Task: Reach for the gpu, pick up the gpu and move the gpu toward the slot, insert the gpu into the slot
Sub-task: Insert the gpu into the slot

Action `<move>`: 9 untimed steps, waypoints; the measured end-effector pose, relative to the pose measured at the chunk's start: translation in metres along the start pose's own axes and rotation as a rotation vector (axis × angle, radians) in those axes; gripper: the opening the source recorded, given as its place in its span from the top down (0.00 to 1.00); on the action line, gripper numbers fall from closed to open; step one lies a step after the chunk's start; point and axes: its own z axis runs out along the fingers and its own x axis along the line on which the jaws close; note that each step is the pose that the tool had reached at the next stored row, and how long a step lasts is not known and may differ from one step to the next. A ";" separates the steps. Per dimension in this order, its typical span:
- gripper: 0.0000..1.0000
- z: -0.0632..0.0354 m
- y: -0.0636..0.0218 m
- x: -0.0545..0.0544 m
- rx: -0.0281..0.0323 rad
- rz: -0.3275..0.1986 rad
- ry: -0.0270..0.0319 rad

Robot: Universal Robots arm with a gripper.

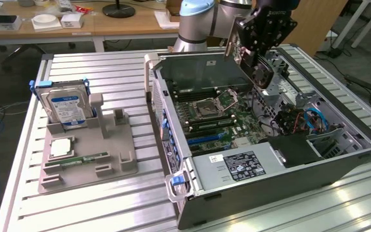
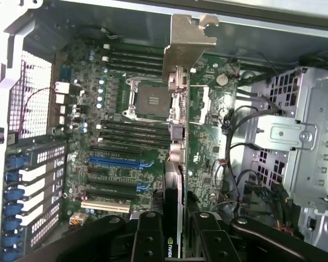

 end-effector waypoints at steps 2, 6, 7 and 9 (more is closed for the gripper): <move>0.74 0.0000 0.0000 0.000 -0.0002 -0.029 -0.0001; 0.74 0.0000 0.0000 0.000 -0.0006 -0.093 -0.0003; 0.74 0.0001 0.0000 0.000 -0.0007 -0.110 -0.0004; 0.74 0.0001 0.0000 0.000 -0.0009 -0.145 -0.0006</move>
